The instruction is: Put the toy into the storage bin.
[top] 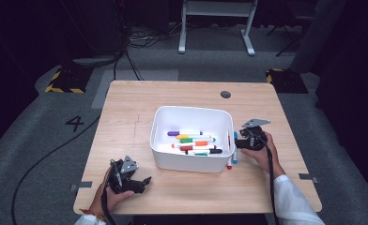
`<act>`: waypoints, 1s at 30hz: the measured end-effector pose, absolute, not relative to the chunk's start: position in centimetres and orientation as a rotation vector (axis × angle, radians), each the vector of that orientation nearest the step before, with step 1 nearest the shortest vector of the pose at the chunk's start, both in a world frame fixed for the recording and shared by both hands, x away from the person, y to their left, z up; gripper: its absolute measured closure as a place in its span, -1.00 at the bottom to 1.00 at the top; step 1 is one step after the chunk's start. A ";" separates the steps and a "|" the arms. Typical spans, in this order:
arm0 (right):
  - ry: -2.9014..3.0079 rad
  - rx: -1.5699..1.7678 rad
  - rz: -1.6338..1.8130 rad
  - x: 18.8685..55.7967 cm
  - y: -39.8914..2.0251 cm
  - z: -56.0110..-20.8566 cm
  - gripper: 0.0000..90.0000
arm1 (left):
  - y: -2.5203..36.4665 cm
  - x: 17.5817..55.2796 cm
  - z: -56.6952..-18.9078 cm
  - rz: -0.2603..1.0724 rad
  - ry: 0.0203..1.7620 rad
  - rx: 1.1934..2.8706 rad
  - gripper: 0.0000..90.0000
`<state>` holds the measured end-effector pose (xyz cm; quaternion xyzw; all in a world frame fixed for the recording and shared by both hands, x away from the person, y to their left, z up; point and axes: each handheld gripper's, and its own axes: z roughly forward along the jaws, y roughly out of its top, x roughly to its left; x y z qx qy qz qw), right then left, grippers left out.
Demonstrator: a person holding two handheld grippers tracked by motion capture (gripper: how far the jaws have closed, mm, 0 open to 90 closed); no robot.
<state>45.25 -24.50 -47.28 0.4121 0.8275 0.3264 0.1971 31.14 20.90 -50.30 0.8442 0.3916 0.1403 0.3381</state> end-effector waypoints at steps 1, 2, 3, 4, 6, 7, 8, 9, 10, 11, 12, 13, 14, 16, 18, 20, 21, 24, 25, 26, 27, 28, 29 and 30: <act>2.317 1.154 0.914 45.2 -24.5 -47.3 -0.04 | 20.9 31.1 -50.3 0.365 1.020 2.199 -0.67; 2.312 1.171 0.896 45.5 -24.5 -47.6 0.00 | 20.9 31.1 -50.3 0.366 1.020 2.200 -0.67; 2.312 1.171 0.896 45.5 -24.5 -47.6 0.00 | 20.9 31.1 -50.3 0.366 1.020 2.200 -0.67; 2.311 1.185 0.892 45.7 -24.5 -47.8 0.01 | 20.9 31.1 -50.3 0.366 1.020 2.199 -0.67; 2.293 1.225 0.879 46.0 -24.8 -48.2 0.10 | 20.9 31.1 -50.3 0.366 1.020 2.199 -0.67; 2.293 1.225 0.879 46.0 -24.8 -48.2 0.10 | 20.9 31.1 -50.3 0.366 1.020 2.199 -0.67; 2.286 1.235 0.864 46.1 -24.9 -48.3 0.14 | 20.9 31.1 -50.3 0.366 1.020 2.199 -0.67; 2.287 1.239 0.847 46.2 -25.0 -48.4 0.20 | 20.9 31.1 -50.3 0.366 1.020 2.200 -0.67; 2.287 1.243 0.836 46.2 -25.0 -48.6 0.25 | 20.9 31.1 -50.3 0.365 1.019 2.200 -0.67; 2.294 1.245 0.828 46.3 -25.2 -48.7 0.35 | 20.9 31.1 -50.3 0.366 1.019 2.200 -0.67; 2.295 1.247 0.834 46.2 -25.3 -48.7 0.45 | 20.9 31.1 -50.3 0.366 1.019 2.201 -0.67; 2.299 1.247 0.840 46.2 -25.5 -48.7 0.52 | 20.9 31.1 -50.3 0.366 1.019 2.200 -0.67; 2.303 1.249 0.846 46.2 -25.8 -48.7 0.64 | 20.9 31.1 -50.3 0.365 1.019 2.200 -0.67; 2.306 1.244 0.847 46.1 -26.0 -48.7 0.65 | 20.9 31.1 -50.3 0.368 1.017 2.200 -0.67; 2.302 1.230 0.842 45.9 -26.2 -48.7 0.65 | 20.9 31.1 -50.3 0.368 1.017 2.200 -0.67; 2.287 1.229 0.876 45.6 -27.0 -48.7 0.65 | 20.9 31.1 -50.3 0.368 1.017 2.200 -0.67; 2.287 1.229 0.876 45.6 -27.0 -48.7 0.65 | 20.9 31.1 -50.3 0.368 1.017 2.200 -0.67; 2.242 1.231 0.975 45.0 -28.3 -47.8 0.66 | 20.9 31.1 -50.3 0.366 1.017 2.200 -0.67; 2.242 1.231 0.975 45.0 -28.3 -47.8 0.66 | 20.9 31.1 -50.3 0.368 1.017 2.200 -0.67; 2.226 1.228 1.000 44.8 -28.7 -47.4 0.66 | 20.9 31.1 -50.3 0.368 1.016 2.200 -0.67; 2.198 1.215 1.043 44.4 -29.3 -46.8 0.66 | 20.9 31.1 -50.3 0.366 1.016 2.200 -0.67; 2.178 1.213 1.069 44.2 -29.6 -46.5 0.66 | 20.9 31.1 -50.3 0.365 1.019 2.200 -0.67; 2.159 1.211 1.089 44.0 -29.9 -46.1 0.66 | 20.9 31.1 -50.3 0.365 1.019 2.200 -0.67; 2.126 1.188 1.136 43.3 -30.5 -45.2 0.66 | 20.9 31.1 -50.3 0.366 1.018 2.200 -0.67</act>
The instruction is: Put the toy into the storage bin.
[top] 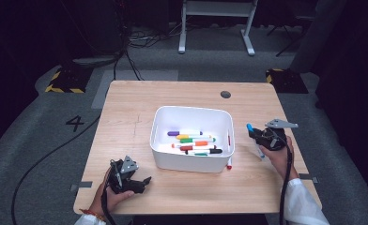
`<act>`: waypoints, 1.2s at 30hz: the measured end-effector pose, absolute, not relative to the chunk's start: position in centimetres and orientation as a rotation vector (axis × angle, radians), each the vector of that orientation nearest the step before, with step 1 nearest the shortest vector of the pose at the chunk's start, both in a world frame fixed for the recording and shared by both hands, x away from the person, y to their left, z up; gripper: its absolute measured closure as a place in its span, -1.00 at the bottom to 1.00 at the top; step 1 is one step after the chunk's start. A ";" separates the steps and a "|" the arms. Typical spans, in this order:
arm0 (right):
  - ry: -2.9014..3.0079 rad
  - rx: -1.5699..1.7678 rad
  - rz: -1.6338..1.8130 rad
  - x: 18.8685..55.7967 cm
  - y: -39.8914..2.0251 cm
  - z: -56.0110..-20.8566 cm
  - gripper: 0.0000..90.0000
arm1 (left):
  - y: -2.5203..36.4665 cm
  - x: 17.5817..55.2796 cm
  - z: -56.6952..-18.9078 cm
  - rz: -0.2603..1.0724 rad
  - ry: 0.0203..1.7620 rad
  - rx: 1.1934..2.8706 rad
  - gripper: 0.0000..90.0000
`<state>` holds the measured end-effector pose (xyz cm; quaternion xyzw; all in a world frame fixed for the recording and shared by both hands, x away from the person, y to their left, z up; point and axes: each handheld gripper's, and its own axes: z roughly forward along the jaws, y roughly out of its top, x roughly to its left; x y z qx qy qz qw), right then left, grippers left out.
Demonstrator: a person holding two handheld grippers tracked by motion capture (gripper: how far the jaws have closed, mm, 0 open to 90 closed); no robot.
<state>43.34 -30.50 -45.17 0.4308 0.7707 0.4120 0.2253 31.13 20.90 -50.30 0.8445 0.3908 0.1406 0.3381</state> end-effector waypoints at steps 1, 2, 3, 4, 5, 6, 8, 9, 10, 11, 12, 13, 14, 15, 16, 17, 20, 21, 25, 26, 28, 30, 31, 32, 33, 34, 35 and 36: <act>2.126 1.188 1.136 43.3 -30.5 -45.2 0.66 | 20.9 31.1 -50.3 0.366 1.018 2.200 -0.67; 2.114 1.179 1.145 43.1 -30.6 -44.9 0.66 | 20.9 31.1 -50.3 0.368 1.016 2.200 -0.67; 2.106 1.167 1.162 42.9 -30.7 -44.4 0.66 | 20.9 31.1 -50.3 0.368 1.017 2.200 -0.67; 2.102 1.148 1.174 42.6 -30.7 -44.0 0.66 | 20.9 31.1 -50.3 0.365 1.020 2.200 -0.67; 2.098 1.134 1.182 42.4 -30.8 -43.5 0.66 | 20.9 31.1 -50.3 0.365 1.019 2.200 -0.67; 2.098 1.112 1.187 42.2 -30.8 -43.0 0.66 | 20.9 31.1 -50.3 0.365 1.019 2.201 -0.67; 2.093 1.078 1.216 41.7 -30.7 -41.8 0.66 | 20.9 31.1 -50.3 0.365 1.019 2.200 -0.67; 2.090 1.062 1.233 41.5 -30.7 -41.2 0.66 | 20.9 31.1 -50.3 0.365 1.019 2.200 -0.67; 2.096 1.021 1.256 41.1 -30.4 -40.0 0.66 | 20.9 31.1 -50.3 0.365 1.019 2.200 -0.67; 2.096 1.021 1.256 41.1 -30.4 -40.0 0.66 | 20.9 31.1 -50.3 0.365 1.019 2.200 -0.67; 2.100 0.993 1.262 40.9 -30.2 -39.4 0.66 | 20.9 31.1 -50.3 0.365 1.019 2.200 -0.67; 2.115 0.954 1.271 40.5 -29.7 -38.3 0.66 | 20.9 31.1 -50.3 0.365 1.019 2.200 -0.67; 2.115 0.954 1.271 40.5 -29.7 -38.3 0.66 | 20.9 31.1 -50.3 0.365 1.019 2.200 -0.67; 2.122 0.936 1.263 40.3 -29.4 -37.8 0.66 | 20.9 31.1 -50.3 0.365 1.019 2.199 -0.67; 2.128 0.915 1.261 40.1 -29.0 -37.4 0.66 | 20.9 31.1 -50.3 0.365 1.019 2.200 -0.67; 2.147 0.878 1.288 39.8 -28.5 -36.5 0.66 | 20.9 31.1 -50.3 0.365 1.019 2.200 -0.67; 2.157 0.840 1.297 39.6 -27.9 -35.6 0.66 | 20.9 31.1 -50.3 0.365 1.019 2.200 -0.67; 2.166 0.822 1.305 39.5 -27.6 -35.1 0.66 | 20.9 31.1 -50.3 0.365 1.019 2.200 -0.67; 2.194 0.753 1.335 39.0 -26.4 -33.1 0.66 | 20.9 31.1 -50.3 0.365 1.019 2.200 -0.67; 2.200 0.747 1.339 38.8 -26.0 -32.7 0.66 | 20.9 31.1 -50.3 0.365 1.019 2.200 -0.67; 2.220 0.709 1.354 38.7 -25.2 -32.0 0.66 | 20.9 31.1 -50.3 0.365 1.019 2.200 -0.67; 2.240 0.678 1.352 38.6 -24.3 -31.5 0.66 | 20.9 31.1 -50.3 0.365 1.019 2.200 -0.67; 2.248 0.661 1.361 38.6 -23.8 -31.3 0.66 | 20.9 31.1 -50.3 0.365 1.019 2.200 -0.67; 2.260 0.659 1.364 38.5 -23.2 -31.1 0.66 | 20.9 31.1 -50.3 0.365 1.019 2.201 -0.67; 2.273 0.644 1.364 38.4 -22.7 -31.0 0.66 | 20.9 31.1 -50.3 0.365 1.019 2.201 -0.67; 2.286 0.618 1.354 38.5 -22.3 -30.8 0.66 | 20.9 31.1 -50.3 0.365 1.019 2.200 -0.67; 2.299 0.595 1.351 38.4 -21.6 -30.6 0.66 | 20.9 31.1 -50.3 0.366 1.019 2.201 -0.67; 2.311 0.593 1.355 38.3 -21.3 -30.5 0.66 | 20.9 31.1 -50.3 0.365 1.019 2.201 -0.67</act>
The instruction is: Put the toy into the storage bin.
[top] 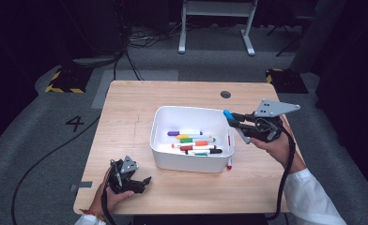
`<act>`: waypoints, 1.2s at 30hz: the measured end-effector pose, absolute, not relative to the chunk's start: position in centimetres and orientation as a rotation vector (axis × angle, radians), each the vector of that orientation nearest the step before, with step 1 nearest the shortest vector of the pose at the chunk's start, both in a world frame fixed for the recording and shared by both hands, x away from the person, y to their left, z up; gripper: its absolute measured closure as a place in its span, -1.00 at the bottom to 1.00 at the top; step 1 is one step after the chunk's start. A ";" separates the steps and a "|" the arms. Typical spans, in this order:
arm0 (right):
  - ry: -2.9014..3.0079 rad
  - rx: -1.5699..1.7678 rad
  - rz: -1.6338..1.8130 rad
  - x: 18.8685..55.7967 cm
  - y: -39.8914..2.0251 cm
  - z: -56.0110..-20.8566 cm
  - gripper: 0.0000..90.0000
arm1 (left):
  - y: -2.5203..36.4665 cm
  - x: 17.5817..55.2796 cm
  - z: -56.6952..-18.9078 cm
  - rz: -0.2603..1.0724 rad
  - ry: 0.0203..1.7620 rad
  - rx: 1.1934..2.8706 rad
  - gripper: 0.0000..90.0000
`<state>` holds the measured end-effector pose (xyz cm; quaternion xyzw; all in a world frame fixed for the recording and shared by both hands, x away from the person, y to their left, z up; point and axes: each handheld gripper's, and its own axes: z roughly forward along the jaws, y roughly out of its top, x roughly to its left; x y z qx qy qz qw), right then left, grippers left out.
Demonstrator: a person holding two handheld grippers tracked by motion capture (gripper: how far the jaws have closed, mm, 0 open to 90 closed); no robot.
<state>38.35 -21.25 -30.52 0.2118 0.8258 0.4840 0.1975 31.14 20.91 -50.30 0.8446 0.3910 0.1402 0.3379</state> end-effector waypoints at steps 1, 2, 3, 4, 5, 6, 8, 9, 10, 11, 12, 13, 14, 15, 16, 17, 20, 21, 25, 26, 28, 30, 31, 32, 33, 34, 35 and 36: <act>2.324 0.567 1.351 38.4 -20.7 -30.3 0.66 | 20.9 31.1 -50.3 0.365 1.019 2.201 -0.67; 2.336 0.551 1.354 38.4 -19.9 -30.1 0.66 | 20.9 31.1 -50.3 0.366 1.019 2.200 -0.67; 2.336 0.551 1.354 38.4 -19.9 -30.1 0.66 | 20.9 31.1 -50.3 0.365 1.019 2.200 -0.67; 2.343 0.540 1.357 38.4 -19.5 -30.0 0.66 | 20.9 31.1 -50.3 0.366 1.019 2.200 -0.67; 2.351 0.529 1.362 38.5 -19.1 -29.9 0.66 | 20.9 31.1 -50.3 0.365 1.019 2.201 -0.67; 2.362 0.520 1.361 38.5 -18.8 -29.8 0.66 | 20.9 31.1 -50.3 0.366 1.019 2.201 -0.67; 2.371 0.505 1.352 38.7 -18.1 -29.8 0.66 | 20.9 31.1 -50.3 0.366 1.019 2.200 -0.67; 2.385 0.493 1.346 38.8 -17.8 -29.8 0.66 | 20.9 31.1 -50.3 0.366 1.019 2.200 -0.67; 2.392 0.496 1.343 38.8 -17.5 -29.8 0.66 | 20.9 31.1 -50.3 0.366 1.016 2.200 -0.67; 2.399 0.483 1.331 38.9 -17.1 -30.0 0.66 | 20.9 31.1 -50.3 0.365 1.019 2.201 -0.67; 2.408 0.485 1.329 38.9 -16.9 -30.1 0.66 | 20.9 31.1 -50.3 0.365 1.019 2.200 -0.67; 2.419 0.478 1.326 39.1 -16.5 -30.2 0.66 | 20.9 31.1 -50.3 0.365 1.017 2.200 -0.67; 2.424 0.478 1.321 39.1 -16.3 -30.4 0.66 | 20.9 31.1 -50.3 0.366 1.019 2.200 -0.67; 2.433 0.472 1.310 39.2 -16.0 -30.5 0.66 | 20.9 31.1 -50.3 0.365 1.018 2.200 -0.67; 2.440 0.471 1.311 39.3 -15.7 -30.7 0.66 | 20.9 31.1 -50.3 0.365 1.018 2.201 -0.67; 2.450 0.467 1.302 39.3 -15.4 -30.9 0.66 | 20.9 31.1 -50.3 0.366 1.019 2.201 -0.67; 2.471 0.470 1.278 39.5 -14.6 -31.6 0.66 | 20.9 31.1 -50.3 0.368 1.018 2.201 -0.67; 2.484 0.464 1.262 39.6 -14.3 -31.9 0.66 | 20.9 31.1 -50.3 0.366 1.019 2.201 -0.67; 2.537 0.455 1.209 40.0 -13.4 -33.1 0.66 | 20.9 31.1 -50.3 0.368 1.016 2.201 -0.67; 2.546 0.459 1.197 40.0 -13.3 -33.3 0.66 | 20.9 31.1 -50.3 0.368 1.016 2.201 -0.67; 2.581 0.452 1.159 40.1 -12.8 -34.0 0.66 | 20.9 31.1 -50.3 0.368 1.016 2.201 -0.67; 2.608 0.444 1.123 40.2 -12.5 -34.5 0.66 | 20.9 31.1 -50.3 0.368 1.017 2.201 -0.67; 2.621 0.437 1.105 40.2 -12.3 -34.7 0.66 | 20.9 31.1 -50.3 0.368 1.016 2.201 -0.67; 2.637 0.426 1.090 40.2 -12.2 -35.0 0.66 | 20.9 31.1 -50.3 0.369 1.016 2.201 -0.67; 2.647 0.418 1.077 40.2 -12.0 -35.2 0.66 | 20.9 31.1 -50.3 0.369 1.016 2.201 -0.67; 2.661 0.413 1.065 40.2 -11.9 -35.3 0.66 | 20.9 31.1 -50.3 0.368 1.015 2.201 -0.67; 2.674 0.400 1.056 40.2 -11.8 -35.5 0.66 | 20.9 31.1 -50.3 0.365 1.014 2.202 -0.67; 2.684 0.392 1.049 40.1 -11.7 -35.7 0.66 | 20.9 31.1 -50.3 0.368 1.014 2.202 -0.67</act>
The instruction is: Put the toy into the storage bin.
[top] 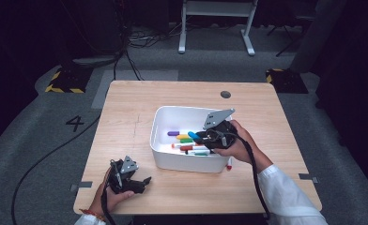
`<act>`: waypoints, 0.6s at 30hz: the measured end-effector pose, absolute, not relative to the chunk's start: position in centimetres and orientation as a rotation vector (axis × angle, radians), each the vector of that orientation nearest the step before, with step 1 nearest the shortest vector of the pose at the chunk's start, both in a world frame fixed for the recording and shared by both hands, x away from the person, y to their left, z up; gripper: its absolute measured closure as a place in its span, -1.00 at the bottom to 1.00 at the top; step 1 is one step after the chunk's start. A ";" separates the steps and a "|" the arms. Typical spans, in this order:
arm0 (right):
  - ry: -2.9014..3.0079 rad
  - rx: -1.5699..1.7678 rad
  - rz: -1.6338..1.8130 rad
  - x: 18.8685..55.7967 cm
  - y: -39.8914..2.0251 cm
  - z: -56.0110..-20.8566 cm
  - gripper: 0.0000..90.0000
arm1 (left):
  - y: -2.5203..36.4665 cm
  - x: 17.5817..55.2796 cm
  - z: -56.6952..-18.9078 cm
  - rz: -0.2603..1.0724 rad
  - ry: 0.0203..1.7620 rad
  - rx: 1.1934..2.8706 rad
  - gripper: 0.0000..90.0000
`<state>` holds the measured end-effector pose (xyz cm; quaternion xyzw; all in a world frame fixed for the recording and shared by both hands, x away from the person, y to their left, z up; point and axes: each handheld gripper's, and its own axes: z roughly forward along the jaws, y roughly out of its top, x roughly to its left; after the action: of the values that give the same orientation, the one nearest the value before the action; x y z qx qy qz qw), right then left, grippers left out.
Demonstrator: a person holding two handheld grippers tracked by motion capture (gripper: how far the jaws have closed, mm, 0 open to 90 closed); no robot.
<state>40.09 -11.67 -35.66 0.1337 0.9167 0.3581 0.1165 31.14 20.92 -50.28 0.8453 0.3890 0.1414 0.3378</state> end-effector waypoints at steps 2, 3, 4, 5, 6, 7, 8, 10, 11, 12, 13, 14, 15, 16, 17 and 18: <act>2.710 0.370 1.026 39.9 -11.4 -35.8 0.66 | 20.9 31.1 -50.3 0.367 1.013 2.202 -0.67; 2.716 0.363 1.013 39.8 -11.3 -35.9 0.66 | 20.9 31.1 -50.3 0.367 1.013 2.202 -0.67; 2.724 0.354 1.002 39.7 -11.2 -35.9 0.66 | 20.9 31.1 -50.3 0.366 1.014 2.203 -0.67; 2.741 0.340 0.995 39.5 -11.1 -35.9 0.66 | 20.9 31.1 -50.3 0.359 1.008 2.205 -0.67; 2.750 0.330 0.990 39.3 -11.0 -36.0 0.66 | 20.9 31.1 -50.3 0.360 1.010 2.204 -0.67; 2.749 0.318 0.985 39.3 -11.0 -36.0 0.66 | 20.9 31.2 -50.3 0.359 1.007 2.205 -0.67; 2.759 0.313 0.977 39.1 -10.9 -36.1 0.66 | 20.9 31.2 -50.3 0.359 1.008 2.205 -0.67; 2.768 0.313 0.969 38.8 -10.7 -36.1 0.66 | 20.9 31.2 -50.3 0.358 1.008 2.205 -0.67; 2.775 0.299 0.961 38.8 -10.7 -36.1 0.66 | 20.9 31.1 -50.3 0.359 1.008 2.205 -0.67; 2.782 0.301 0.962 38.7 -10.6 -36.1 0.66 | 20.9 31.1 -50.3 0.362 1.007 2.205 -0.67; 2.785 0.295 0.957 38.6 -10.5 -36.1 0.66 | 20.9 31.1 -50.3 0.362 1.006 2.207 -0.67; 2.794 0.280 0.949 38.4 -10.3 -36.2 0.66 | 20.9 31.1 -50.3 0.361 1.007 2.204 -0.67; 2.798 0.280 0.952 38.3 -10.3 -36.2 0.66 | 20.9 31.1 -50.3 0.362 1.006 2.206 -0.67; 2.796 0.273 0.941 38.3 -10.2 -36.2 0.66 | 20.9 31.1 -50.3 0.360 1.008 2.205 -0.67; 2.796 0.285 0.937 38.3 -10.1 -36.2 0.66 | 20.9 31.1 -50.3 0.360 1.008 2.205 -0.67; 2.801 0.280 0.928 38.3 -10.1 -36.2 0.66 | 20.9 31.1 -50.3 0.360 1.008 2.205 -0.67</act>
<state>38.31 -10.10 -36.20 0.0941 0.9413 0.3117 0.0886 31.14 20.92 -50.30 0.8465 0.3869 0.1382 0.3385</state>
